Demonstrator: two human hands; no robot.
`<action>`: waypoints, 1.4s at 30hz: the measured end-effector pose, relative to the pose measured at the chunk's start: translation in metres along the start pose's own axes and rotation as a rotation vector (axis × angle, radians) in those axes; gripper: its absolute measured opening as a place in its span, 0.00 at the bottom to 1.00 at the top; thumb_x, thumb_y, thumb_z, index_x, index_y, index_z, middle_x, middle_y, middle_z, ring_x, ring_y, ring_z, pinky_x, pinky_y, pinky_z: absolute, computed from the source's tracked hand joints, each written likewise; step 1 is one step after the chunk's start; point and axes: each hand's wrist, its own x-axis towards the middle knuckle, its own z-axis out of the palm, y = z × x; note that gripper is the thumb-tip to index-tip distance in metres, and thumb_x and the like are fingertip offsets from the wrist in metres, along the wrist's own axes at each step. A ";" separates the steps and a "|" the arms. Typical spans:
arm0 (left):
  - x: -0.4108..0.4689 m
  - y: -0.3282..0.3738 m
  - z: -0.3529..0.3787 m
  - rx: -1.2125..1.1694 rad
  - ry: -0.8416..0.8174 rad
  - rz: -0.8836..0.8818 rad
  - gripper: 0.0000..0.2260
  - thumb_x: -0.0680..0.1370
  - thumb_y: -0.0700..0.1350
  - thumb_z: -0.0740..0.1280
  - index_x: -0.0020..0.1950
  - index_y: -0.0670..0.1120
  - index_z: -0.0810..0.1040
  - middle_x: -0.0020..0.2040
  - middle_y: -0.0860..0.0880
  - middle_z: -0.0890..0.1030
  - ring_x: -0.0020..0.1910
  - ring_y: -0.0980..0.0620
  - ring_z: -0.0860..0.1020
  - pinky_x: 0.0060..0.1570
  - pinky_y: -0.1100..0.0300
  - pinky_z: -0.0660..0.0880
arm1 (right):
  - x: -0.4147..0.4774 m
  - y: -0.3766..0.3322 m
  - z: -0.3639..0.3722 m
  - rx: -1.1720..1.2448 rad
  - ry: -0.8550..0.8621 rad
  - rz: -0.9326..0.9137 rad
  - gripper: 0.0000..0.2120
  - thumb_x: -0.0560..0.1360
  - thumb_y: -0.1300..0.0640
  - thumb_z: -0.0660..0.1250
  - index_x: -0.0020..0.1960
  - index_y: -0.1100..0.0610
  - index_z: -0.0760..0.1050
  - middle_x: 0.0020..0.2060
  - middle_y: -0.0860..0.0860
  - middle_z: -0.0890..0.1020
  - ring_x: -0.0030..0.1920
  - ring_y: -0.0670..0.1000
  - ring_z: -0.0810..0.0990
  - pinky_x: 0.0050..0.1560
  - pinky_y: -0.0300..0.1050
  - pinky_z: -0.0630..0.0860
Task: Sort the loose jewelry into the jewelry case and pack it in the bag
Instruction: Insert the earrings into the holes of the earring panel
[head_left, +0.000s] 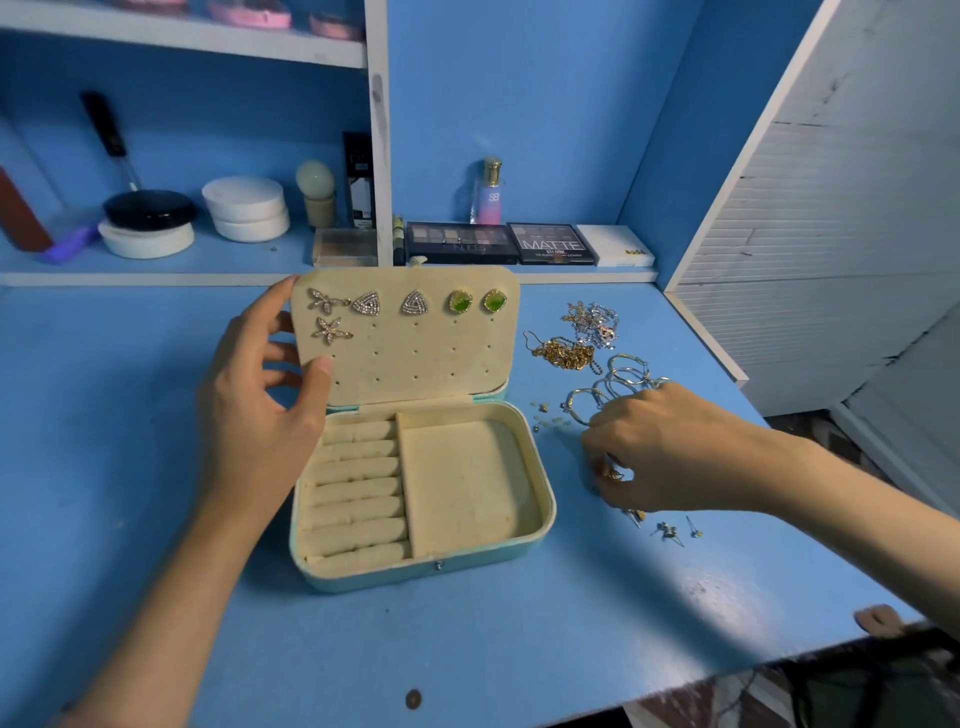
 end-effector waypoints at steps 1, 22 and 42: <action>0.000 0.000 0.000 -0.002 0.001 -0.002 0.26 0.73 0.43 0.65 0.63 0.68 0.64 0.54 0.62 0.74 0.48 0.58 0.76 0.47 0.67 0.76 | 0.001 -0.002 -0.001 -0.030 -0.003 -0.004 0.13 0.73 0.48 0.55 0.45 0.53 0.75 0.40 0.49 0.78 0.42 0.53 0.78 0.43 0.48 0.75; -0.002 0.005 -0.001 -0.019 0.007 -0.054 0.24 0.73 0.40 0.65 0.67 0.57 0.68 0.55 0.50 0.76 0.48 0.56 0.76 0.46 0.67 0.75 | 0.040 -0.025 -0.026 1.280 0.375 -0.050 0.03 0.71 0.56 0.70 0.39 0.53 0.80 0.34 0.55 0.80 0.33 0.54 0.71 0.37 0.48 0.68; -0.002 0.016 -0.001 -0.020 0.028 -0.030 0.20 0.73 0.40 0.67 0.65 0.50 0.71 0.52 0.50 0.78 0.45 0.56 0.76 0.44 0.62 0.76 | 0.112 -0.091 -0.016 0.657 1.020 0.264 0.06 0.71 0.52 0.66 0.40 0.54 0.79 0.26 0.37 0.63 0.29 0.45 0.66 0.29 0.44 0.70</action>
